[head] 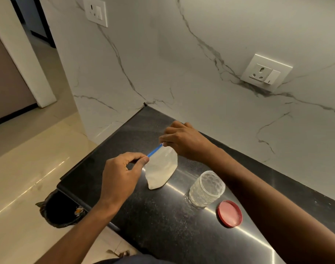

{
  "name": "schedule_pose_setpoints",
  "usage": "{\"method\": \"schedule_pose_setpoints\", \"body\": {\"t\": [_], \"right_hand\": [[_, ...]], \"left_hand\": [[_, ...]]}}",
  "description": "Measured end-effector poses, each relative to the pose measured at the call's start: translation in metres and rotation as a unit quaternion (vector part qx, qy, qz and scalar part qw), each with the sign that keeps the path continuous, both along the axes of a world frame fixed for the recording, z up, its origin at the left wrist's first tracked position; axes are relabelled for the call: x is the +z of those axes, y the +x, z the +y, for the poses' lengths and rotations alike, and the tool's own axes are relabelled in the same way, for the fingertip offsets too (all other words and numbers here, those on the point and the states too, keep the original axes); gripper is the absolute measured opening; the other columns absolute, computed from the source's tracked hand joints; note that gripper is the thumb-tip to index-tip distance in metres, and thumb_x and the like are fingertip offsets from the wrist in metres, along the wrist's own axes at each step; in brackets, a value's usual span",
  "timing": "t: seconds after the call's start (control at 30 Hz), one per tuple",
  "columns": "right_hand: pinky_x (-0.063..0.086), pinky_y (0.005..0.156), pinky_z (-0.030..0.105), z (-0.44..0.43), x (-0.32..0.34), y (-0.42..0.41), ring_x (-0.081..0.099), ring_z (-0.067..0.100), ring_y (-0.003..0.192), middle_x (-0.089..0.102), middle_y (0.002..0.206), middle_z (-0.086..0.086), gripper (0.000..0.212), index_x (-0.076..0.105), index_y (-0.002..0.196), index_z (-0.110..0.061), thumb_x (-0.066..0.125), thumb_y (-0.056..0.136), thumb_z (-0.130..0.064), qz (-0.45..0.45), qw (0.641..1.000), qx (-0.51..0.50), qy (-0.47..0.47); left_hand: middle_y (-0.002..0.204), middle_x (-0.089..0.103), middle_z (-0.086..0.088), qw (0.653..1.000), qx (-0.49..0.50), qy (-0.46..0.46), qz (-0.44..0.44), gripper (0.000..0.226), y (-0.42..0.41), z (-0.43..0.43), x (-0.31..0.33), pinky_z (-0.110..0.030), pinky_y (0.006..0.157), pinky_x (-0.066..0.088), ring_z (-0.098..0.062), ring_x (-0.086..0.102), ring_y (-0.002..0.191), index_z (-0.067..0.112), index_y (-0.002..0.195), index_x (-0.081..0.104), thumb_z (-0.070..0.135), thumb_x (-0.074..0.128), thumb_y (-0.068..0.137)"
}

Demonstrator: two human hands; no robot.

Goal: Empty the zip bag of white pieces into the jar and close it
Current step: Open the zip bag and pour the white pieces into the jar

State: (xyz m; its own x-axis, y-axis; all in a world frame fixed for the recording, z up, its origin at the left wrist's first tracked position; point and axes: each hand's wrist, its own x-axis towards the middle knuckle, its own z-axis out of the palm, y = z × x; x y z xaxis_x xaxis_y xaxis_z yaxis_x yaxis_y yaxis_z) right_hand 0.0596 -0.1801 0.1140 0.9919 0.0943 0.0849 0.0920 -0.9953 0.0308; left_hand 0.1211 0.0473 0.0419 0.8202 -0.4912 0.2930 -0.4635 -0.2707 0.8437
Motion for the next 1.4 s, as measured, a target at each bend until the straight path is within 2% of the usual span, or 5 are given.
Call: {"method": "schedule_pose_setpoints", "body": {"t": [0.57, 0.77, 0.97, 1.2, 1.4], "right_hand": [[0.049, 0.082, 0.031, -0.054, 0.008, -0.003, 0.056, 0.019, 0.109, 0.068, 0.127, 0.001, 0.025, 0.071, 0.126, -0.02, 0.064, 0.103, -0.028, -0.007, 0.99, -0.135, 0.036], [0.061, 0.058, 0.027, 0.015, -0.013, -0.012, 0.074, 0.016, 0.065, 0.076, 0.084, 0.007, 0.02, 0.074, 0.095, -0.01, 0.072, 0.098, -0.03, -0.159, 0.785, -0.325, 0.502], [0.064, 0.06, 0.033, 0.05, -0.037, -0.001, 0.08, 0.027, 0.074, 0.08, 0.085, 0.013, 0.019, 0.079, 0.094, -0.004, 0.073, 0.097, -0.021, -0.145, 0.627, -0.355, 0.678], [0.064, 0.064, 0.033, 0.056, -0.044, -0.008, 0.08, 0.032, 0.077, 0.08, 0.085, 0.017, 0.013, 0.077, 0.095, -0.003, 0.074, 0.09, -0.015, -0.14, 0.53, -0.368, 0.751], [0.062, 0.056, 0.031, 0.058, -0.045, -0.006, 0.078, 0.029, 0.065, 0.079, 0.075, 0.013, 0.019, 0.075, 0.091, -0.006, 0.061, 0.096, -0.017, -0.144, 0.547, -0.405, 0.718]], "left_hand": [[0.096, 0.077, 0.014, 0.999, -0.018, -0.035, 0.021, 0.013, 0.007, -0.002, 0.006, -0.017, 0.079, 0.057, -0.003, 0.074, 0.086, 0.023, 0.101, 0.08, 0.026, 0.082, 0.089], [0.091, 0.079, 0.023, 0.97, -0.107, -0.01, 0.217, 0.007, 0.05, -0.035, 0.028, -0.01, 0.069, 0.054, 0.009, 0.072, 0.092, 0.041, 0.099, 0.078, 0.042, 0.071, 0.098], [0.086, 0.083, 0.007, 0.928, -0.184, 0.06, 0.318, 0.017, 0.068, -0.065, 0.026, -0.017, 0.062, 0.061, -0.008, 0.08, 0.08, 0.028, 0.087, 0.085, 0.025, 0.073, 0.098], [0.09, 0.084, -0.001, 0.916, -0.177, 0.035, 0.358, 0.011, 0.064, -0.06, 0.017, -0.027, 0.068, 0.066, -0.019, 0.082, 0.085, 0.017, 0.097, 0.085, 0.022, 0.076, 0.095], [0.09, 0.082, -0.001, 0.928, -0.179, 0.054, 0.323, 0.01, 0.061, -0.062, 0.019, -0.017, 0.06, 0.061, -0.009, 0.08, 0.075, 0.021, 0.089, 0.083, 0.019, 0.075, 0.096]]}}
